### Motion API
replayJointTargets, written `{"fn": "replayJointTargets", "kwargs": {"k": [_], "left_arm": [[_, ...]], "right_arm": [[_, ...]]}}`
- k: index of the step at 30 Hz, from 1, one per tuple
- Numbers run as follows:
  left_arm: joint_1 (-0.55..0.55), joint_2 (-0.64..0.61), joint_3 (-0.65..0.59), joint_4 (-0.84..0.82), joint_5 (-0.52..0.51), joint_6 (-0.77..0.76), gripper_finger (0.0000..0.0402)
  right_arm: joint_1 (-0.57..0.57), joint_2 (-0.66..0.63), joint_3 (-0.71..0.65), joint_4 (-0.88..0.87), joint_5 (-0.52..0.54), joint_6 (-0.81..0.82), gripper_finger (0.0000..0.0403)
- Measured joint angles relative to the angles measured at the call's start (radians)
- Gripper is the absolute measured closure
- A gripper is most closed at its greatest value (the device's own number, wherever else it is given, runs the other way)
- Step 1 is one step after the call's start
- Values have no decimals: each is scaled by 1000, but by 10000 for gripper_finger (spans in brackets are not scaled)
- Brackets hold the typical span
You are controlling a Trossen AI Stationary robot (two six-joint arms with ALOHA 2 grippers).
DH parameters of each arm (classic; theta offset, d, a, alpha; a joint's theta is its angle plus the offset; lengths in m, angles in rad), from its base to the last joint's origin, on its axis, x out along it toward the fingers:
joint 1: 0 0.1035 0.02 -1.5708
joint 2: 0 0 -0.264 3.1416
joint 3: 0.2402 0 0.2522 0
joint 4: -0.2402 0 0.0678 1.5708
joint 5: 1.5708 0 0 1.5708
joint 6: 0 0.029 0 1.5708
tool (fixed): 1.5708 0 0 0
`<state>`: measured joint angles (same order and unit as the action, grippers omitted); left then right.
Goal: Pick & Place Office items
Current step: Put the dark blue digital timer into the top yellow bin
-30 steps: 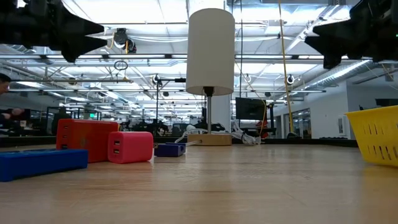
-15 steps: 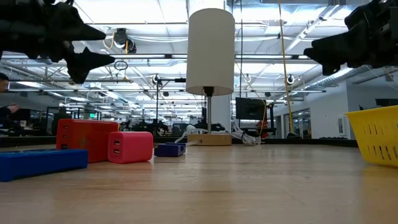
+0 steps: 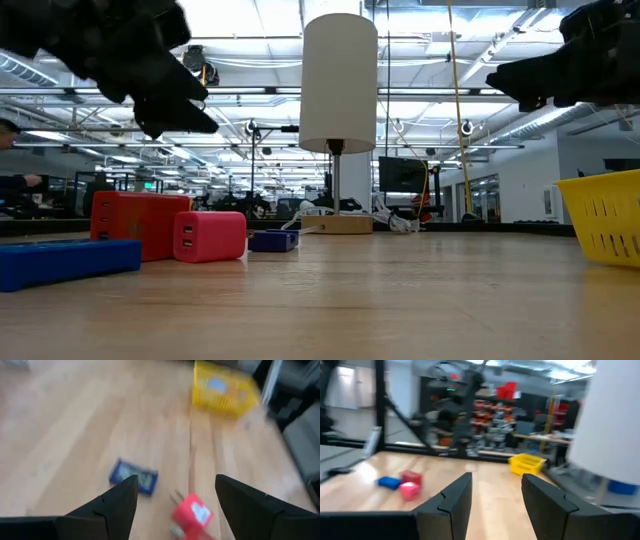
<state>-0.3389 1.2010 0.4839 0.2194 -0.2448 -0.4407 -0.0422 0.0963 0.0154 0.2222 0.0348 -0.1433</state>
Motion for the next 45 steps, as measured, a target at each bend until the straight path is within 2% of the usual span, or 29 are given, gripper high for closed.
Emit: {"fn": "replayJointTargets", "kwargs": {"k": [6,8,12,14,19,22,26,30,35,45], "left_arm": [[-60,186,276,-446,-58,-200,133],[-69,241,325,-469,-107,-251,133],[-54,347,388,-400,-254,-326,133],[-32,399,413,-387,-268,-359,133],[49,545,507,-439,-147,-509,133],[89,627,575,-518,-71,-571,133],[121,711,677,-638,-18,-609,133],[128,777,763,-767,-20,-641,133],[126,811,794,-863,-20,-646,133],[114,809,792,-913,12,-668,139]], "right_arm": [[0,0,0,42,114,-43,242],[0,0,0,56,139,-92,241],[0,0,0,62,202,-111,243],[0,0,0,67,221,-107,243],[0,0,0,70,226,-75,240],[0,0,0,69,226,-61,242],[0,0,0,64,226,-48,242],[0,0,0,53,226,-33,241],[0,0,0,46,226,-33,243],[0,0,0,43,225,-22,243]]}}
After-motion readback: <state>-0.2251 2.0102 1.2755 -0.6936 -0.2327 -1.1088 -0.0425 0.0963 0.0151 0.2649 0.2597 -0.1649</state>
